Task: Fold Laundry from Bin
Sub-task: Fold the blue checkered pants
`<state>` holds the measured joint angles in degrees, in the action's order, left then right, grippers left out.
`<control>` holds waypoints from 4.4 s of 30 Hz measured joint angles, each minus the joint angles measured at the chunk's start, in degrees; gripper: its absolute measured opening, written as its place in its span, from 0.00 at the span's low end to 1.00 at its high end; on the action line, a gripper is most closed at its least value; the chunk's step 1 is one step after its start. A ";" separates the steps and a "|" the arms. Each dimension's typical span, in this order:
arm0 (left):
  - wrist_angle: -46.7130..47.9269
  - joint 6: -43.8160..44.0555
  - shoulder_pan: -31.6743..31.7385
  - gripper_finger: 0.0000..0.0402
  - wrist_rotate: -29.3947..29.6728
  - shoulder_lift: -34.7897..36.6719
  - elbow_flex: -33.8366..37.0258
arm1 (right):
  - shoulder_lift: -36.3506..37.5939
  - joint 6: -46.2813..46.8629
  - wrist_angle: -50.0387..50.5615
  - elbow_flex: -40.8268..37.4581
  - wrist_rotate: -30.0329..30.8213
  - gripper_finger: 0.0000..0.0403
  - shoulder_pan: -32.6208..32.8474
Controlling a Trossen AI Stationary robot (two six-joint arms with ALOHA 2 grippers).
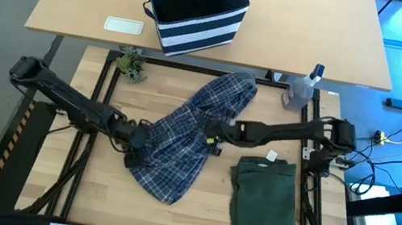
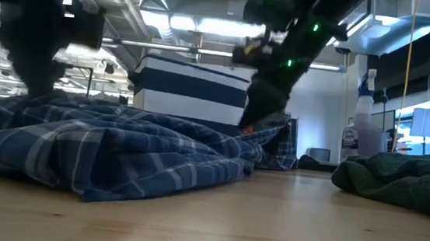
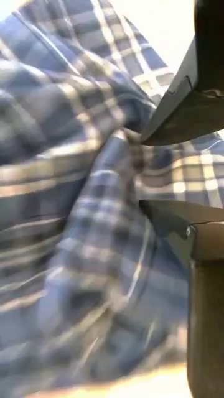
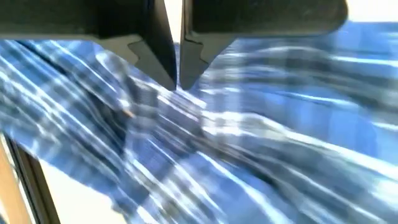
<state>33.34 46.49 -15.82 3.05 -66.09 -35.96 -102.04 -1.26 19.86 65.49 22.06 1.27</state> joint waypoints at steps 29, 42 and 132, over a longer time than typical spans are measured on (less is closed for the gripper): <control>-9.10 1.02 -5.74 0.32 -2.67 -11.01 2.05 | -11.50 10.15 -7.04 0.04 -1.56 0.05 12.86; -4.54 -8.30 -12.50 0.32 5.33 -16.22 -7.96 | -3.54 12.97 8.08 0.15 2.93 0.05 13.79; 24.17 -24.34 -41.33 0.01 33.70 -39.90 -60.19 | -15.56 20.47 38.79 44.18 9.44 0.01 46.78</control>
<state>57.51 22.15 -57.15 36.75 -106.00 -96.15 -117.60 19.21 58.65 109.68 31.50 48.05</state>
